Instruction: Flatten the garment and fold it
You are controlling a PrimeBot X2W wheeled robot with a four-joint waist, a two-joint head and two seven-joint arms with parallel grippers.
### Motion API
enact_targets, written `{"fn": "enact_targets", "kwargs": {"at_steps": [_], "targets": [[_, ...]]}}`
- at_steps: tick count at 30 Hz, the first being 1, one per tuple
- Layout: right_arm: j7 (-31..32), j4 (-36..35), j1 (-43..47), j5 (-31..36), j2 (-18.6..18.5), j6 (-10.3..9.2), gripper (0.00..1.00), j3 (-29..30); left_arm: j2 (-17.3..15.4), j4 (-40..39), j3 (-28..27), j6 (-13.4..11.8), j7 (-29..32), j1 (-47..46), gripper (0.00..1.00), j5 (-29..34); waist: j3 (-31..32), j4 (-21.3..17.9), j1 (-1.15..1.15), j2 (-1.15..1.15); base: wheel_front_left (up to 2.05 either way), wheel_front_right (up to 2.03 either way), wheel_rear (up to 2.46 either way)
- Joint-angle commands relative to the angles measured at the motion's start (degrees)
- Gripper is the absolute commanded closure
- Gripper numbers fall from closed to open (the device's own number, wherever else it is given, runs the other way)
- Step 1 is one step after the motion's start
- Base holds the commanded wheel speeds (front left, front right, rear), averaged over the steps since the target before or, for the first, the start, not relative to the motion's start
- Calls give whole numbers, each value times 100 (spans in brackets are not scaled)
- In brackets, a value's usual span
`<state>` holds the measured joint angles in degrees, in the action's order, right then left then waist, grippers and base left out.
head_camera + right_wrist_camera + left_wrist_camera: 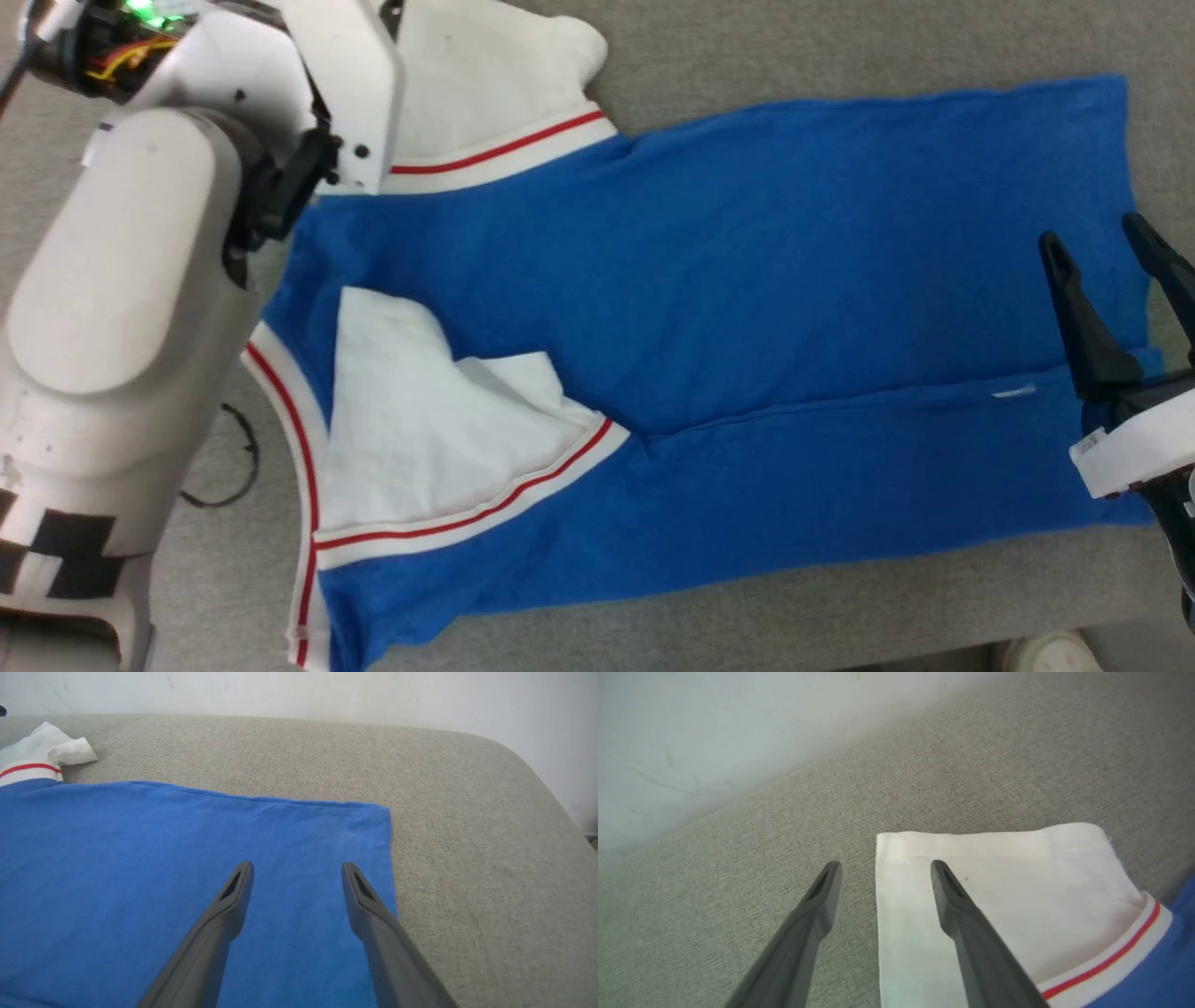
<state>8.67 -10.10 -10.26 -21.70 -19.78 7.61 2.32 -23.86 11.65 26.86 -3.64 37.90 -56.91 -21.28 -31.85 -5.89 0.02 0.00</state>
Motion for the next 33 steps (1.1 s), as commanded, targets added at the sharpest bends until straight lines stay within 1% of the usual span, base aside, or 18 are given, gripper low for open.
{"fn": "enact_targets", "kwargs": {"at_steps": [1, 6, 12, 13, 14, 16, 20, 22, 25, 28, 29, 31, 33], "targets": [[-69, 30, -119, -34, -12, -12, 0, -16, -64, 91, -6, -21, 71, -139, 0, 11, -284, -291, -2, 0, 0, 0, 0], [-149, 155, -206, -97, 19, -12, 0, -87, -249, 272, -123, -80, 224, -261, 0, -6, -443, -460, -2, 0, 0, 0, 0], [-252, 284, -247, -124, 6, -12, 0, -96, -307, 322, -170, -142, 347, -235, 0, -85, -573, -564, -2, 0, 0, 0, 0], [-263, 296, -255, -128, 2, -12, 0, -97, -311, 337, -153, -117, 399, -212, 82, -115, -588, -574, -2, 0, 0, 0, 0], [-270, 306, -262, -131, -4, -12, 0, -96, -309, 358, -147, -101, 471, -184, 100, -162, -596, -578, -2, 0, 0, 0, 0], [-270, 304, -279, -132, -21, -12, 0, -79, -313, 351, -151, -114, 541, -149, 100, -210, -607, -576, -2, 0, 0, 0, 0], [-299, 103, -400, -182, -144, -12, 0, 27, -336, 288, -159, -158, 387, -100, 100, -181, -548, -523, -2, 0, 0, 0, 0], [-245, -108, -548, -288, -278, -12, 0, 126, -319, 279, -162, -175, 284, -41, 100, -193, -482, -486, -2, 0, 0, 0, 0], [-37, -466, -911, -412, -593, -12, 0, 279, -263, 285, -156, -182, 143, 64, 100, -239, -379, -418, -2, 0, 0, 0, 0], [407, -647, -1392, -596, -904, -12, 0, 360, -184, 270, -124, -168, 30, 136, 100, -287, -337, -320, -2, 0, 0, 0, 0], [643, -579, -1565, -730, -942, -12, 0, 381, -154, 262, -113, -163, 2, 145, 100, -300, -339, -285, -2, 0, 0, 0, 0], [1160, -414, -1883, -859, -1207, -12, 0, 247, -95, 240, -78, -153, -37, 132, 100, -311, -377, -198, -2, 0, 0, 0, 0], [1640, -128, -2168, -1019, -1383, -12, 0, 104, -37, 214, -40, -144, -67, 89, 100, -309, -441, -114, -2, 0, 0, 0, 0]]}}
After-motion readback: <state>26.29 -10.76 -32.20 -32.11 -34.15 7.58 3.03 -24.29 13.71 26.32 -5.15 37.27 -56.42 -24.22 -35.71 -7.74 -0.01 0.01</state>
